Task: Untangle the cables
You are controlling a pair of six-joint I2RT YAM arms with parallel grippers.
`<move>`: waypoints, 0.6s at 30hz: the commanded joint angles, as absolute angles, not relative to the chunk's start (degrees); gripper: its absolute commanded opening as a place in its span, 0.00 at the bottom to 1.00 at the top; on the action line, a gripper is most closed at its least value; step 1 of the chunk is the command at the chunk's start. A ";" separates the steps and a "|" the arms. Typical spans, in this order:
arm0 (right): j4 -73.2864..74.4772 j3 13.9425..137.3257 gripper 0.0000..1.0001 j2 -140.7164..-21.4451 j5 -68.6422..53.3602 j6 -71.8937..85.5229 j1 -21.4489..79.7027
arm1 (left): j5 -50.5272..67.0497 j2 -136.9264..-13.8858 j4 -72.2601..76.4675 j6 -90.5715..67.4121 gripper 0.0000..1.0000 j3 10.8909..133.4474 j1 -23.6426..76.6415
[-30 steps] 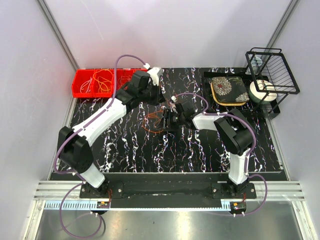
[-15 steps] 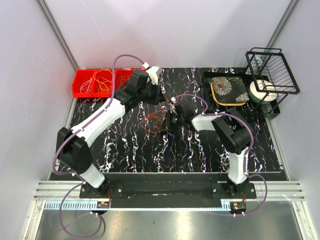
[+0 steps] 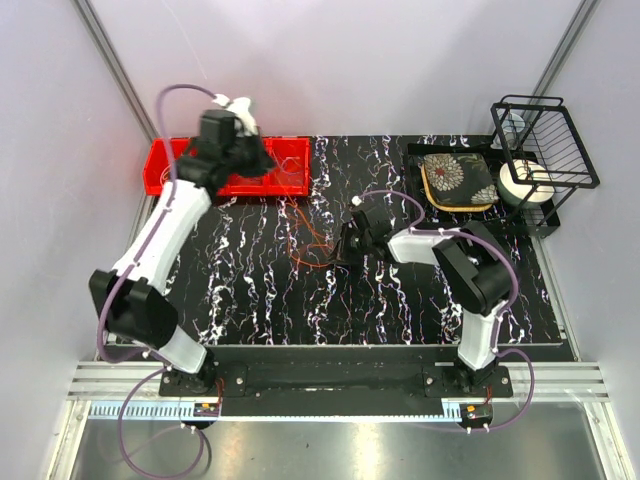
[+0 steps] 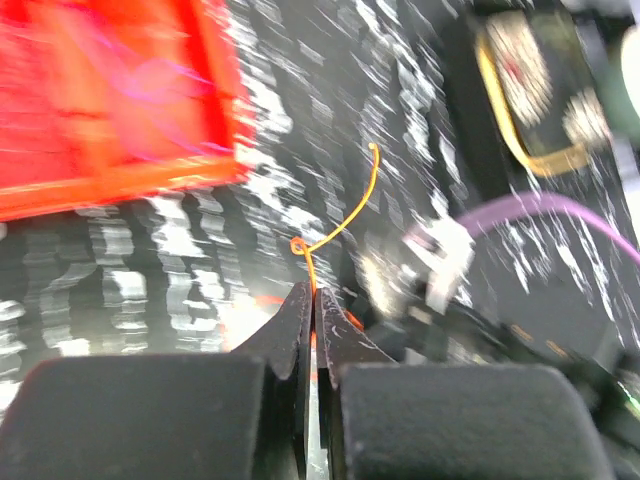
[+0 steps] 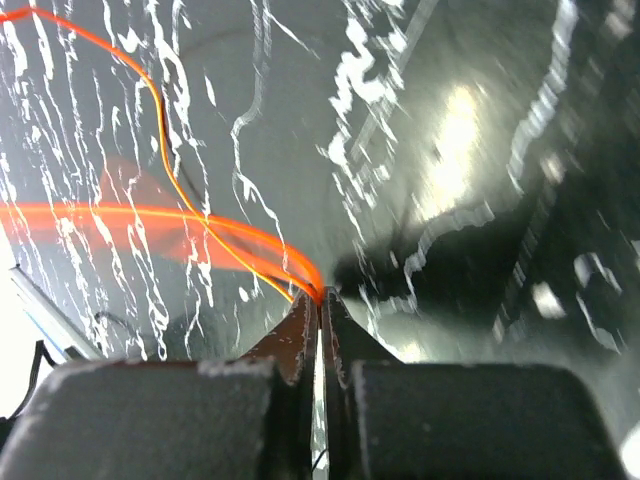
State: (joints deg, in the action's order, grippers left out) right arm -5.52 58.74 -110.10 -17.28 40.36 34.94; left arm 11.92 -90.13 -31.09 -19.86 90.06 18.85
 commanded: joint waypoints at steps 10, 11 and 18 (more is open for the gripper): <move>4.21 54.49 0.00 -100.29 -13.45 41.13 31.03 | 3.87 -80.77 -35.60 -16.52 0.00 93.08 5.71; 4.48 54.67 0.00 -100.11 -13.36 40.96 30.85 | 4.04 -80.60 -35.42 -16.61 0.00 92.99 5.63; 5.89 57.74 0.00 -98.71 -15.46 40.61 30.67 | 11.32 -81.12 -33.93 -18.28 0.00 91.33 5.54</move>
